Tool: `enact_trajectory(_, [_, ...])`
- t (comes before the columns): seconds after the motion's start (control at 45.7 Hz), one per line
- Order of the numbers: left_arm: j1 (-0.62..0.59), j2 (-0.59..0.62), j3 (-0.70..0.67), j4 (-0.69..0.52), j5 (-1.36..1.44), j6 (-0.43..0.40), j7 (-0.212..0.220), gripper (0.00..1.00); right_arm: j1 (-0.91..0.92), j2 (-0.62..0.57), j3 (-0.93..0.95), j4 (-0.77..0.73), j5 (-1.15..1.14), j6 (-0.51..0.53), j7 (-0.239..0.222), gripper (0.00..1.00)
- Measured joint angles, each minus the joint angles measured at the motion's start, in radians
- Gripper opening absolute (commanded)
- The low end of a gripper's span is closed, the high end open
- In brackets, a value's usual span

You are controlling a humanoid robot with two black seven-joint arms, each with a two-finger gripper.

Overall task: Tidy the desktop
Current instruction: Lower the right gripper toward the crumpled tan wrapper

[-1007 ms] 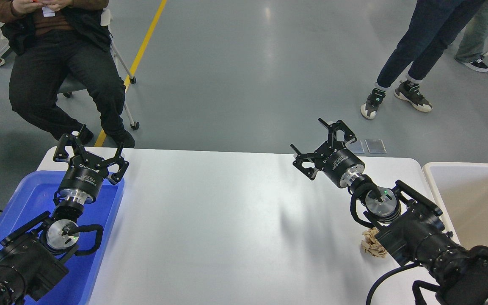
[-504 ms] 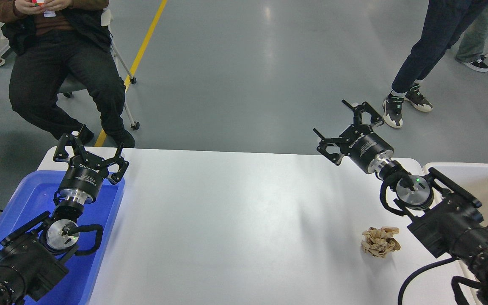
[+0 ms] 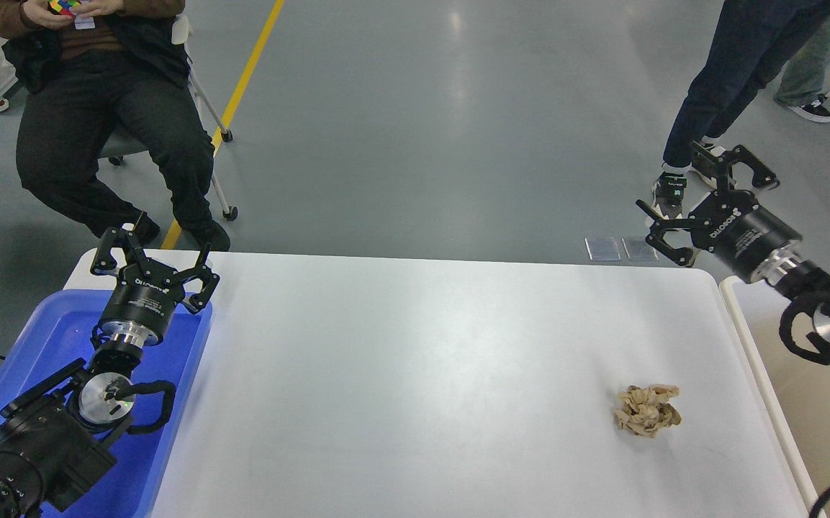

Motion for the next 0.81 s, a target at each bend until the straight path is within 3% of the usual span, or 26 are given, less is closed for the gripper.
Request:
enact_trajectory(0.219, [0.0, 0.0, 0.0, 0.0, 0.0, 0.0, 0.0, 1.0, -0.075, -0.142, 0.008, 0.172, -0.183, 0.038, 0.013, 1.0])
enact_trajectory(0.394, [0.0, 0.0, 0.0, 0.0, 0.0, 0.0, 0.0, 1.0, -0.115, -0.225, 0.016, 0.292, -0.387, 0.06, 0.062, 1.0])
enact_trajectory(0.81, [-0.001, 0.0, 0.0, 0.0, 0.0, 0.0, 0.0, 1.0, -0.133, -0.264, 0.024, 0.438, -1.096, 0.045, 0.306, 1.0])
